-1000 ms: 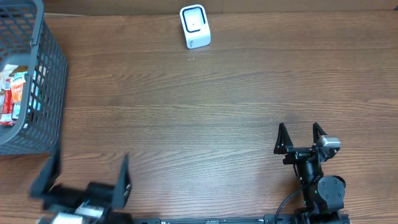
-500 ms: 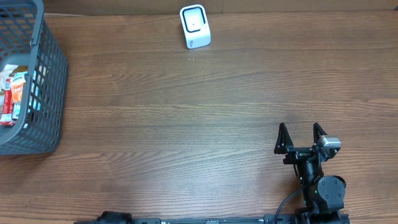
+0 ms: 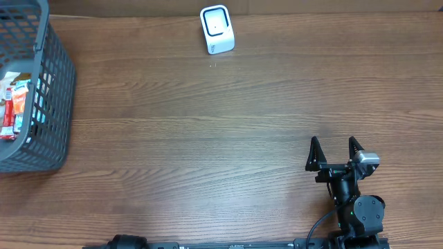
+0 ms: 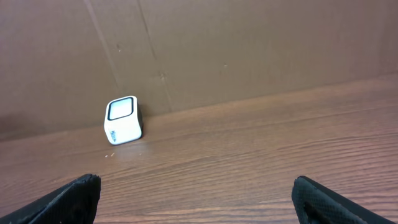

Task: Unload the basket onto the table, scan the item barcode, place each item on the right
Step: 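Move the left gripper over the grey basket and reach inside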

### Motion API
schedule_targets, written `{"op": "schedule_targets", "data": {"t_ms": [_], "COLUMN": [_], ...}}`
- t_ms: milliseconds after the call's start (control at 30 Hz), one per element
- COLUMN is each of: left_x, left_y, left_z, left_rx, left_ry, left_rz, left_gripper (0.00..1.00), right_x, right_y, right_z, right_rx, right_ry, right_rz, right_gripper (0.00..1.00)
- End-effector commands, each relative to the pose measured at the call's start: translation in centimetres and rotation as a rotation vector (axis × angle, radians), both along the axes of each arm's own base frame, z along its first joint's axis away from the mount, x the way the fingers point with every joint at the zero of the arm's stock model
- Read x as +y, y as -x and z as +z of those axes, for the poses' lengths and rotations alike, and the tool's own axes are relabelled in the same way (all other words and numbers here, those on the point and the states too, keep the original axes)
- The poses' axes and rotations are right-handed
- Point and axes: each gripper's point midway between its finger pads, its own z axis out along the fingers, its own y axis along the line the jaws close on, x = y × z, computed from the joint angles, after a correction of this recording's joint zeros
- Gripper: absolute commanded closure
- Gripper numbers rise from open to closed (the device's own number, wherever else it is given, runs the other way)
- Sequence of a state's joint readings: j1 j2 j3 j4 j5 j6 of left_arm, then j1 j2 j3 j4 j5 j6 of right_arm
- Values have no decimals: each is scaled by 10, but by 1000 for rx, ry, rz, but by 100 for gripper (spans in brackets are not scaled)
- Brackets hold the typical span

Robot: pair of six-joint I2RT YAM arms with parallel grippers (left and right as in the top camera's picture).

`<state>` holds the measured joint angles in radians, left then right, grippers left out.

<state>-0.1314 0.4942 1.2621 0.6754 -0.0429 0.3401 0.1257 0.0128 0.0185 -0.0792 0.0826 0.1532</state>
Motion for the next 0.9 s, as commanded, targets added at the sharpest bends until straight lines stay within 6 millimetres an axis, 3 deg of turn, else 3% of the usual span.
{"op": "schedule_targets", "data": {"t_ms": [0, 167, 333, 500, 667, 733, 867], "left_x": [0, 13, 44, 71, 86, 99, 132], "left_y": [-28, -92, -176, -248, -321, -341, -363], "left_z": [21, 31, 11, -30, -85, -107, -154], "left_rx": [47, 255, 502, 719, 996, 1083, 1234], "left_ry": [-4, 48, 204, 366, 313, 319, 396], "left_rz": [125, 288, 461, 595, 748, 786, 798], "left_gripper": [0, 0, 1, 0, 0, 0, 0], "right_x": [-2, -2, -2, -2, -2, -2, -2], "right_y": [0, 0, 0, 0, 0, 0, 0], "right_z": [-2, -2, -2, -2, -2, -2, -2], "right_rx": [-4, -3, -3, -3, -3, -3, -3], "right_ry": [-1, -1, -1, -1, -1, -1, -1], "right_rz": [-8, -8, -8, -8, -8, -8, -8], "right_gripper": [0, 0, 0, 0, 0, 0, 0]}}
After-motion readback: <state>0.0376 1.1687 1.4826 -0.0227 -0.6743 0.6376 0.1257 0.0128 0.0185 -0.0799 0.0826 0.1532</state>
